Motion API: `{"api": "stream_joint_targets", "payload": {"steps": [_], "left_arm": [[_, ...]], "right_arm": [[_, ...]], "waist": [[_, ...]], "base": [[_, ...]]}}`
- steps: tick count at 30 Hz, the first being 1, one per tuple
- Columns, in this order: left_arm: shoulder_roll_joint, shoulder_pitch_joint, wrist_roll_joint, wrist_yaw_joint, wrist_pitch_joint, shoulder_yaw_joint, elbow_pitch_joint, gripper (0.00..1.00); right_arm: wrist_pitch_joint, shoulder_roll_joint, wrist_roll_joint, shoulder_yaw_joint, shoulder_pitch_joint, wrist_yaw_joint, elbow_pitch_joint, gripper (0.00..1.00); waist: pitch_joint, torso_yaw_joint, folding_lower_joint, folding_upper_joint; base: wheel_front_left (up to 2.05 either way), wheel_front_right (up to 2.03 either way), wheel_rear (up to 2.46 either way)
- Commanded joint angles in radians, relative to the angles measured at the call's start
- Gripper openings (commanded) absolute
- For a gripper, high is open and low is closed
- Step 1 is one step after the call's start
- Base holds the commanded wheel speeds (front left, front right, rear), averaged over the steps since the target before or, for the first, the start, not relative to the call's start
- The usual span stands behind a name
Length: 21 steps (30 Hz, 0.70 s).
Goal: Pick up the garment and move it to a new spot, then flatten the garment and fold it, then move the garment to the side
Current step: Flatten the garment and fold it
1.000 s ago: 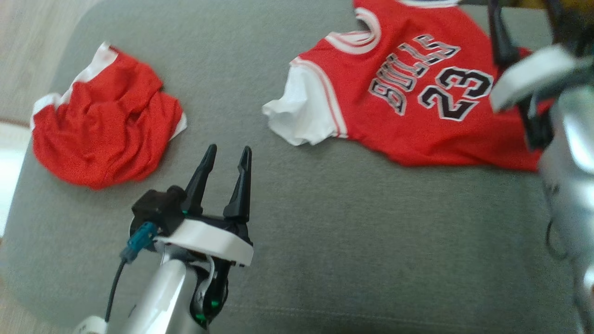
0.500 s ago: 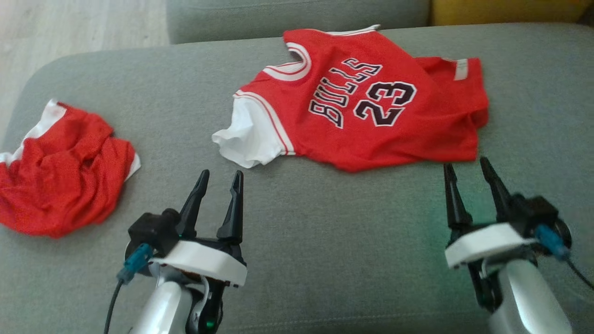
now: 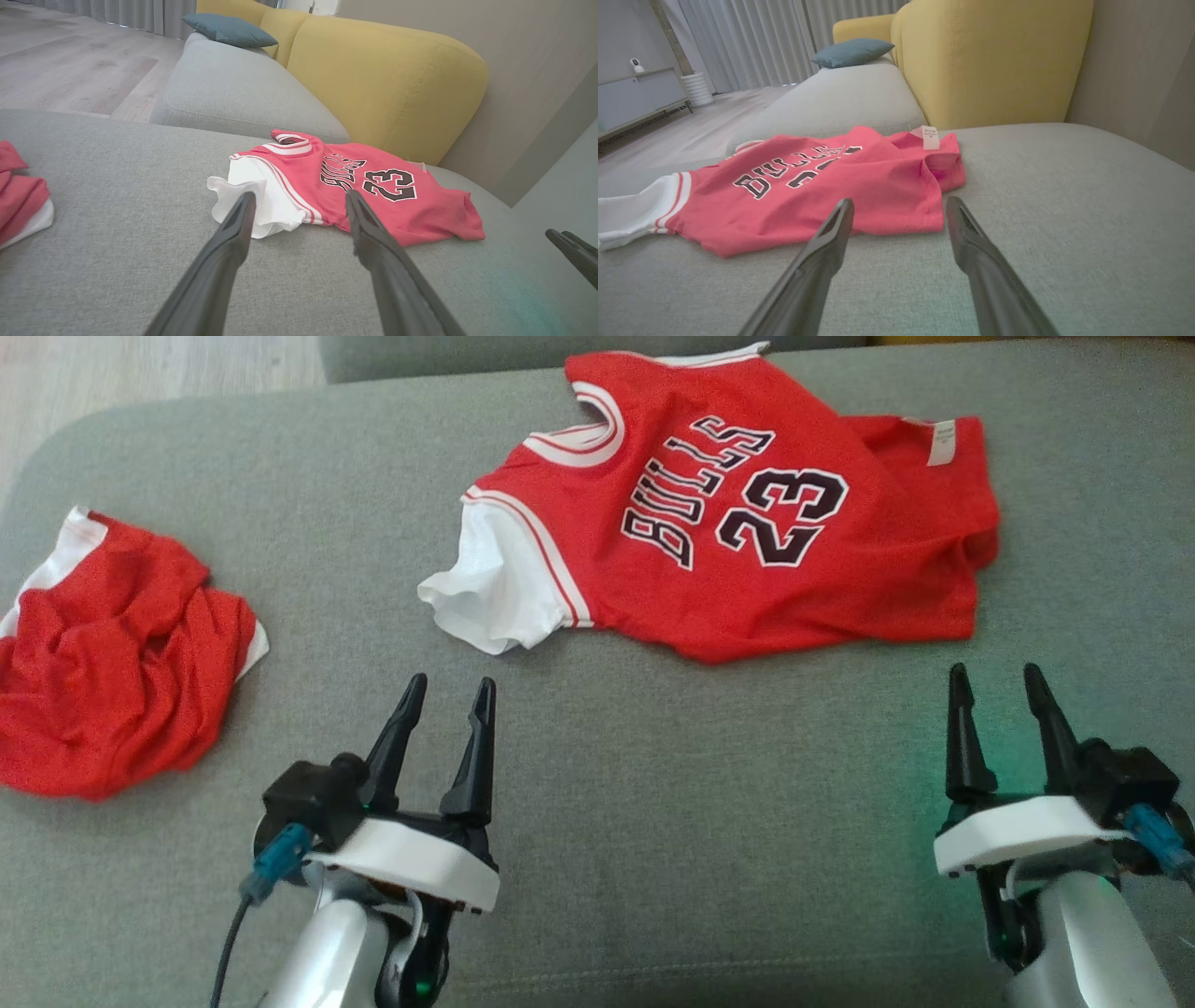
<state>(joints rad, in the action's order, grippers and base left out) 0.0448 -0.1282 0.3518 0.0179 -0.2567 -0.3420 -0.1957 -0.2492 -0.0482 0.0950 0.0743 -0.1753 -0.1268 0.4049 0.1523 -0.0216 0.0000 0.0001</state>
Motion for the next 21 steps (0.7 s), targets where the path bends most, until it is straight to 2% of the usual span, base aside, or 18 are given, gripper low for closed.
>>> {"api": "stream_joint_targets", "payload": {"steps": [1,9,14,21], "left_arm": [[0.005,-0.044,-0.013,0.004,-0.005,0.032,0.028,1.0],[0.005,-0.065,-0.026,0.012,-0.005,0.024,0.023,1.0],[0.005,-0.082,-0.027,0.016,-0.005,0.018,0.018,1.0],[0.005,-0.091,-0.02,0.014,-0.005,0.006,0.015,1.0]], "right_arm": [[-0.003,-0.002,-0.005,-0.016,-0.031,-0.004,-0.019,1.0],[-0.01,-0.002,0.01,0.075,-0.079,-0.004,0.042,1.0],[-0.012,-0.002,-0.025,0.139,-0.152,-0.004,0.094,1.0],[-0.008,-0.002,-0.079,0.22,-0.242,-0.004,0.227,1.0]], "waist": [[0.012,0.008,0.0,-0.0001],[0.074,0.044,0.0,-0.0001],[0.098,0.068,0.0,-0.0001],[0.121,0.095,0.0,-0.0001]], "base": [[0.0,0.0,0.0],[0.0,0.0,0.0],[0.0,0.0,0.0],[0.0,0.0,0.0]]}}
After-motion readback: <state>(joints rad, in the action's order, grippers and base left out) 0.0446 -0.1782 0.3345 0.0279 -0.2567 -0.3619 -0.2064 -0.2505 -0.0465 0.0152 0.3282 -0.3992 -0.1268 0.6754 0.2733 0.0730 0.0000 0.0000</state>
